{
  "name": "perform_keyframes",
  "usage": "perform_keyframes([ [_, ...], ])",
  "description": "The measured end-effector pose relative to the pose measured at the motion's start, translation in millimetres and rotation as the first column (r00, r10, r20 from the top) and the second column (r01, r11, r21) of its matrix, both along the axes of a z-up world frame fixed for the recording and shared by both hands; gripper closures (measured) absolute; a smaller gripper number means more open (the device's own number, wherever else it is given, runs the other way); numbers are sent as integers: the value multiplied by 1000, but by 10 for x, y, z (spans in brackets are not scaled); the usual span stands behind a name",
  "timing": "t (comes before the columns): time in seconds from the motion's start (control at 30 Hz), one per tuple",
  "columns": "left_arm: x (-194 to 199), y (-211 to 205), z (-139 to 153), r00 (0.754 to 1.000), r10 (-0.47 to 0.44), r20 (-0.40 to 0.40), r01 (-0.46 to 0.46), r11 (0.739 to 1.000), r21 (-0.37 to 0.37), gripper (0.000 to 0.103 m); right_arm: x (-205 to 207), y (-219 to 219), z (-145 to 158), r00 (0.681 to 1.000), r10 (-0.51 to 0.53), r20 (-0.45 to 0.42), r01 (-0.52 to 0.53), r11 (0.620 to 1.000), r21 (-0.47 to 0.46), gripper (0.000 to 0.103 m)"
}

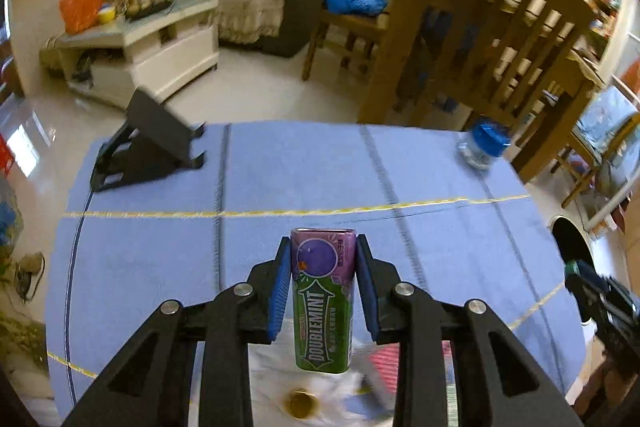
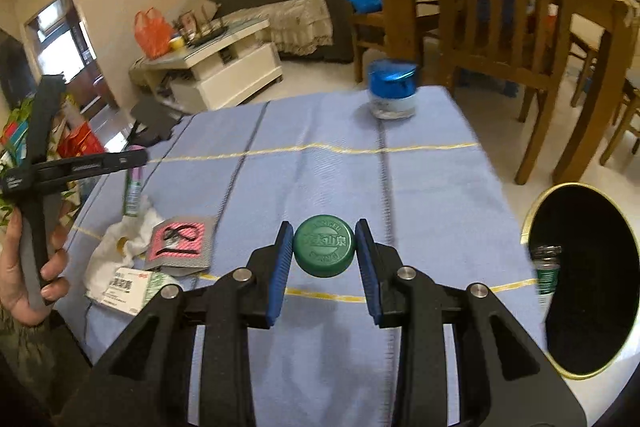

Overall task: Collect trash
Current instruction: 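Drop the green cap into the bin with the right tool while the left tool drops the gum pack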

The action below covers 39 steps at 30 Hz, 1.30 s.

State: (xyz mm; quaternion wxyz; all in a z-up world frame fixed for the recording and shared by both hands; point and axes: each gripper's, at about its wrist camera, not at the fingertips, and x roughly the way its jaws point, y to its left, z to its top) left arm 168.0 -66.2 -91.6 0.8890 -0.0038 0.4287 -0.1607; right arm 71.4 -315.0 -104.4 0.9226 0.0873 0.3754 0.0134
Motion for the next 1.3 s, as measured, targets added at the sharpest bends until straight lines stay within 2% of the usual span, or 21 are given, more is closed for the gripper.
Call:
perform_keyframes([
  [0.1, -178, -389, 183, 996, -75, 50, 75, 997, 7, 74, -87, -383, 50, 994, -107, 31, 108, 994, -35, 71],
  [0.2, -309, -780, 265, 986, -154, 66, 155, 988, -10, 74, -194, -827, -25, 975, -220, 23, 220, 975, -15, 71],
  [0.3, -499, -1325, 280, 966, -249, 65, 250, 968, -15, 74, -321, -1372, -190, 936, -352, -30, 353, 935, 36, 71],
  [0.43, -703, -1920, 246, 940, -333, 72, 334, 943, -2, 74, -365, -1828, -174, 897, -442, -21, 442, 897, 5, 71],
  [0.6, -904, -2607, 225, 901, -423, 91, 422, 906, 28, 74, -478, -2315, -288, 836, -544, -70, 548, 833, 73, 71],
  [0.67, -957, -2803, 200, 890, -446, 95, 444, 895, 41, 74, -519, -2416, -332, 813, -574, -98, 582, 809, 82, 70],
  [0.77, -994, -3071, 141, 876, -474, 88, 471, 881, 54, 73, -583, -2531, -401, 787, -600, -143, 616, 773, 151, 46],
  [0.87, -1030, -3270, 89, 864, -495, 85, 491, 868, 73, 73, -674, -2641, -373, 779, -613, -134, 627, 749, 214, 46],
  [0.93, -1046, -3357, 42, 857, -509, 81, 503, 860, 83, 73, -809, -2702, -309, 760, -641, -106, 644, 719, 261, 44],
  [1.0, -1081, -3450, 11, 851, -519, 80, 513, 854, 90, 73, -925, -2756, -247, 736, -672, -79, 663, 692, 287, 39],
  [1.13, -1101, -3635, -53, 837, -542, 71, 535, 839, 102, 73, -1203, -2886, -152, 665, -746, -28, 705, 615, 355, 33],
  [1.27, -1118, -3870, -88, 816, -573, 76, 564, 818, 110, 73, -1408, -2979, -86, 618, -786, 14, 716, 571, 401, 31],
  [1.3, -1122, -3909, -87, 813, -577, 82, 567, 816, 114, 70, -1437, -3001, -73, 608, -794, 23, 719, 562, 409, 31],
])
